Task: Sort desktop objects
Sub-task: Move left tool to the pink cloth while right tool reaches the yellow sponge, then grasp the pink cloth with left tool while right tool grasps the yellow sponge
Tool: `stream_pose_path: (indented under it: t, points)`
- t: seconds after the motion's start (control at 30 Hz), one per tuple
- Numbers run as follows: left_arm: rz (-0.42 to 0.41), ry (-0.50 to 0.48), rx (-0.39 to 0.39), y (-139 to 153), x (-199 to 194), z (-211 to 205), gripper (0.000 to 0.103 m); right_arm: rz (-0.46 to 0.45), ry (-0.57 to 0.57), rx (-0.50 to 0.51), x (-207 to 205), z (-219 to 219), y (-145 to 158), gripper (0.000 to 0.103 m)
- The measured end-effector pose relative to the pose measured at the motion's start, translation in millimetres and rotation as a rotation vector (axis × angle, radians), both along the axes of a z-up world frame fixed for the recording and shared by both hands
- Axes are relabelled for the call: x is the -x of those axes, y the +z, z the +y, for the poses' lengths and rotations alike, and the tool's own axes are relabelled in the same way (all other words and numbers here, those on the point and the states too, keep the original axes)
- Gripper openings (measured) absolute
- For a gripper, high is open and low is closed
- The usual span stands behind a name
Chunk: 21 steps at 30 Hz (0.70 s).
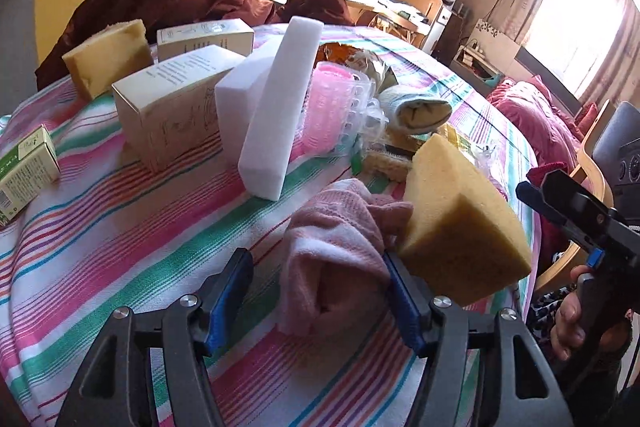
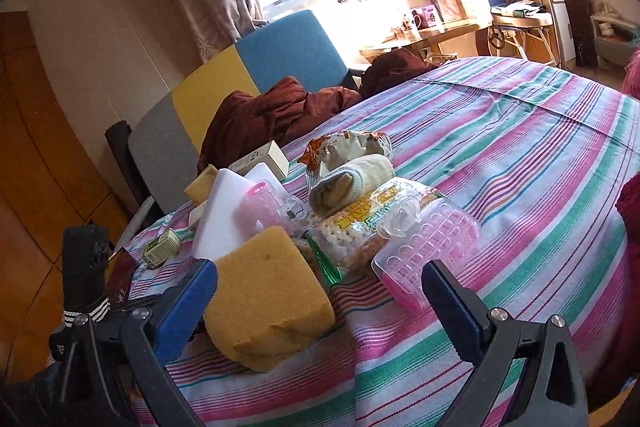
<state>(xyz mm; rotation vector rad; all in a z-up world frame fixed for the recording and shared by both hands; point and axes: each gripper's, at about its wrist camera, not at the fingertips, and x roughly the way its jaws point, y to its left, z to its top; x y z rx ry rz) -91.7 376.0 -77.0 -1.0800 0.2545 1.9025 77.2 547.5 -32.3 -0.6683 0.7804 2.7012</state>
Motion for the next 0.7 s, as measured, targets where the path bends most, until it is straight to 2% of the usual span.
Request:
stream_pose_path:
  t: [0.2, 0.27, 0.33, 0.4, 0.53, 0.6, 0.7]
  points:
    - [-0.01, 0.017, -0.009, -1.2, 0.4, -5.9, 0.066, 0.023, 0.016, 0.008, -1.1, -6.1, 1.6, 0.103]
    - [-0.018, 0.038, -0.016, 0.4, 1.8, -11.2, 0.057, 0.04, 0.03, -0.005, -3.4, -11.3, 6.1, 0.103]
    - [-0.018, 0.047, -0.026, 2.1, -0.9, -17.7, 0.051, 0.044, 0.064, -0.037, -3.6, -18.6, 10.4, 0.103]
    - [-0.012, 0.049, -0.032, 2.8, -6.6, -24.0, 0.045, 0.025, 0.104, -0.065, -0.3, -26.2, 11.0, 0.103]
    - [0.015, 0.061, -0.027, 5.8, -22.8, -43.9, 0.043, -0.019, 0.184, -0.128, 12.1, -44.7, 5.2, 0.103]
    - [0.024, 0.071, -0.028, 6.5, -29.1, -55.3, 0.043, -0.038, 0.191, -0.181, 19.7, -49.2, 1.8, 0.103]
    - [0.011, 0.096, -0.038, 8.2, -35.8, -72.6, 0.042, -0.067, 0.216, -0.202, 35.2, -47.2, -5.0, 0.103]
